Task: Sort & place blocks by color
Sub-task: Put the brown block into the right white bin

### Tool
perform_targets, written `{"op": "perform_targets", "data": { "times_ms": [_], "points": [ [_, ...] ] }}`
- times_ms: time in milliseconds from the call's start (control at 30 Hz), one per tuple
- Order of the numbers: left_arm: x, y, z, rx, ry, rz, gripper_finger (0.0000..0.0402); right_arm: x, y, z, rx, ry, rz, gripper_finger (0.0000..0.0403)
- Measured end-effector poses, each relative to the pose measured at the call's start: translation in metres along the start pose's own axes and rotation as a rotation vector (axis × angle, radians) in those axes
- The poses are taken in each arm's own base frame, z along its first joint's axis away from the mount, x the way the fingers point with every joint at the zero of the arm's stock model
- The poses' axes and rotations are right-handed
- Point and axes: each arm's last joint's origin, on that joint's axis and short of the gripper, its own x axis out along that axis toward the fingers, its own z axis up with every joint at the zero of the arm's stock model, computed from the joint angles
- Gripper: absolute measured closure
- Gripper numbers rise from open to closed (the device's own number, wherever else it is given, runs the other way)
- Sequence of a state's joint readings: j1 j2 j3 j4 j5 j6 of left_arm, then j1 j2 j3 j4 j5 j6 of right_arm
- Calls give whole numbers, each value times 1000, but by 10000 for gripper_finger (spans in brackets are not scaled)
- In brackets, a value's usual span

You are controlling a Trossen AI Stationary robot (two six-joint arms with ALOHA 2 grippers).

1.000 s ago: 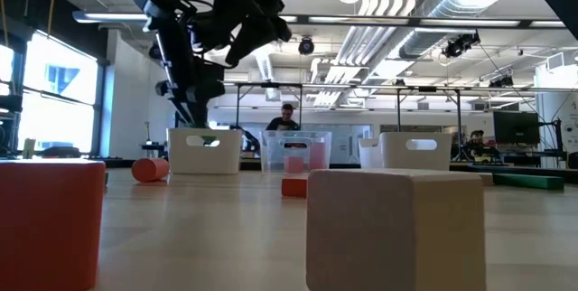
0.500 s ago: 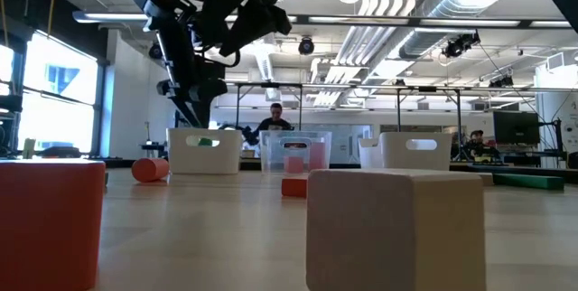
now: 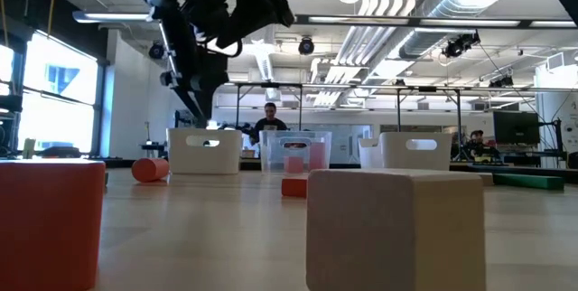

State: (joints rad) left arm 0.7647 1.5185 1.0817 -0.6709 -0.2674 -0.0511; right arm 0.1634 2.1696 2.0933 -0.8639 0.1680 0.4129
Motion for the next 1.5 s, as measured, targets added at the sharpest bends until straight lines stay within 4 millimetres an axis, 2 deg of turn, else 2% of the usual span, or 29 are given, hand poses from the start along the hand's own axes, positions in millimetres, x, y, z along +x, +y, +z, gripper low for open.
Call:
{"op": "perform_targets", "data": {
  "times_ms": [233, 500, 967, 1367, 1500],
  "points": [
    [-13, -4, 10, -15, -6, -95, 167, -3, 14, -6, -7, -6, -2, 171],
    [-25, -30, 11, 3, -3, -268, 167, -7, 33, -16, -39, 2, 24, 171],
    [-58, -111, -14, 197, -1, -409, 167, -18, 54, -54, -174, 219, -36, 171],
    [-82, -155, -42, 281, 16, -485, 167, -24, 55, -68, -244, 330, -85, 171],
    [-91, -168, -53, 334, 22, -510, 167, -23, 56, -79, -286, 383, -121, 171]
  ]
}}
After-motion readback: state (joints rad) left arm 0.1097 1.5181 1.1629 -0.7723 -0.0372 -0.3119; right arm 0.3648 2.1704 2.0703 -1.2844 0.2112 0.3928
